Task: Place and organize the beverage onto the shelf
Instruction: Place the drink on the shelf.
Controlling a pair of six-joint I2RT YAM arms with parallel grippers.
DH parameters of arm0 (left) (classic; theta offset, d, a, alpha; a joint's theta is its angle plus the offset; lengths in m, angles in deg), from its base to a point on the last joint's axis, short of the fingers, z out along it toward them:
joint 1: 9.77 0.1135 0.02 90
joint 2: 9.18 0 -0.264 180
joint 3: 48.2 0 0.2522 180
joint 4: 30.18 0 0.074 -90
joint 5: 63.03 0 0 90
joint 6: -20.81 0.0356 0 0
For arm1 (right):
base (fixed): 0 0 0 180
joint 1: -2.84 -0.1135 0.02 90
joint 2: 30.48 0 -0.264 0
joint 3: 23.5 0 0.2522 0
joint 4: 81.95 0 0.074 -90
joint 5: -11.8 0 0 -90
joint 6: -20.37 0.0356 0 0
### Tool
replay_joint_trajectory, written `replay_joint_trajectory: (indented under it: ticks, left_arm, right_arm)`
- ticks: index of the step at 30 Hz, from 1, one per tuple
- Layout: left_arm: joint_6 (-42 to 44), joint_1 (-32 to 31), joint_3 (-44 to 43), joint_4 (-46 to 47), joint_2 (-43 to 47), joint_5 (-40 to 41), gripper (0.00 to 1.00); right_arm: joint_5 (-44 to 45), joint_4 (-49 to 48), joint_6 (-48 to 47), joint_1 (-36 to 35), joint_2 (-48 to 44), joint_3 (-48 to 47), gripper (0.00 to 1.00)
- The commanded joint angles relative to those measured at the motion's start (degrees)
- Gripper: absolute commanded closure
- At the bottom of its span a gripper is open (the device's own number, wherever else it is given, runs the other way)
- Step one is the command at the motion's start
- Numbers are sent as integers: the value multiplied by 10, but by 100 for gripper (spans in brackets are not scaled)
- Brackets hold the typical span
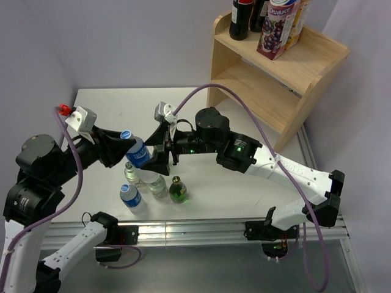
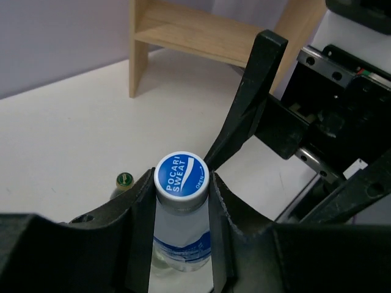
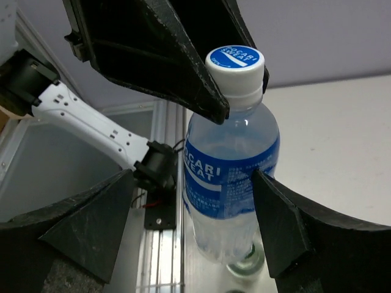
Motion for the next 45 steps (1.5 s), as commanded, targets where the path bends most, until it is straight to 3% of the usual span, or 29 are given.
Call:
replay_joint_trajectory:
  ticks: [1,12,22,26,34,38,40,42,45]
  left_arm:
    - [-20,-2,11,211,26,-174,100]
    - [-13,-2,5,228,21,-239,100]
    - [-77,-1,24,323,24,-286,100]
    - [-86,-2,14,330,20,-283,100]
    - [-108,-2,16,349,10,-279,100]
    - [-99,-1,15,336,12,-259,100]
    - [-98,-2,15,333,8,-255,100]
    - [-99,-2,14,332,5,-252,100]
    - [-96,-2,10,326,1,-243,100]
  right_arm:
    - [15,27,1,-19,7,-23,17]
    - [119,33,23,-45,-24,54,20]
    - [79,-87,51,-66,-50,116,28]
    - [113,-90,44,-71,-49,120,23]
    - [128,-140,59,-75,-58,125,23]
    - [125,-166,62,-75,-73,138,14]
    - [117,-173,63,-75,-73,139,15]
    - [114,-174,63,-75,-73,136,22]
    - [106,-173,62,-75,-72,129,50]
